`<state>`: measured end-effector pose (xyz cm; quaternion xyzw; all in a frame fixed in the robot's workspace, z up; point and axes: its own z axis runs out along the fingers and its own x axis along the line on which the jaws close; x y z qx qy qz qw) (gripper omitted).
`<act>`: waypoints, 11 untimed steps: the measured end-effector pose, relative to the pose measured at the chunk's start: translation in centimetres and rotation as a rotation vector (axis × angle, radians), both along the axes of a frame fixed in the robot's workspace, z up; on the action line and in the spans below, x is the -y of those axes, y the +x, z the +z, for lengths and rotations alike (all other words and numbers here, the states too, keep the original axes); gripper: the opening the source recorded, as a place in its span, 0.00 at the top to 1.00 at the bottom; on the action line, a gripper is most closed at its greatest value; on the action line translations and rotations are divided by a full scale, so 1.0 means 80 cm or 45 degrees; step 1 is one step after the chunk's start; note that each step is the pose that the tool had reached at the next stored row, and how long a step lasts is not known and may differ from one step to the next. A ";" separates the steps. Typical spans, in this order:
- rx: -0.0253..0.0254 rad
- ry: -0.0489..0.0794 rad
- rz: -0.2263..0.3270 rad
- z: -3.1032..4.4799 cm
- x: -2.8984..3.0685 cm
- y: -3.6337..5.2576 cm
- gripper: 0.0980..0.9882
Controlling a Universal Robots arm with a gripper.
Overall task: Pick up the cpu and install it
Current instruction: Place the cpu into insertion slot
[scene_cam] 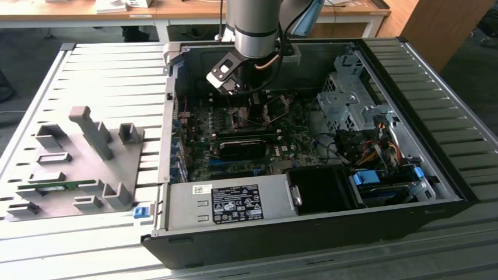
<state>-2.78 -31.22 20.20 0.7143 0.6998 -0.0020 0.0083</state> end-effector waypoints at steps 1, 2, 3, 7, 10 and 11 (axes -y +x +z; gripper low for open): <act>0.0000 0.000 0.000 0.0000 0.0000 0.000 0.50; 0.0001 0.000 0.000 0.0000 0.0000 0.000 0.50; 0.0000 0.000 0.000 0.0004 0.0001 0.000 0.50; 0.0001 0.000 0.000 0.0038 0.0000 0.000 0.50; 0.0001 0.000 0.000 0.0072 0.0000 0.000 0.50; -0.0001 0.000 0.000 0.0087 0.0000 0.000 0.50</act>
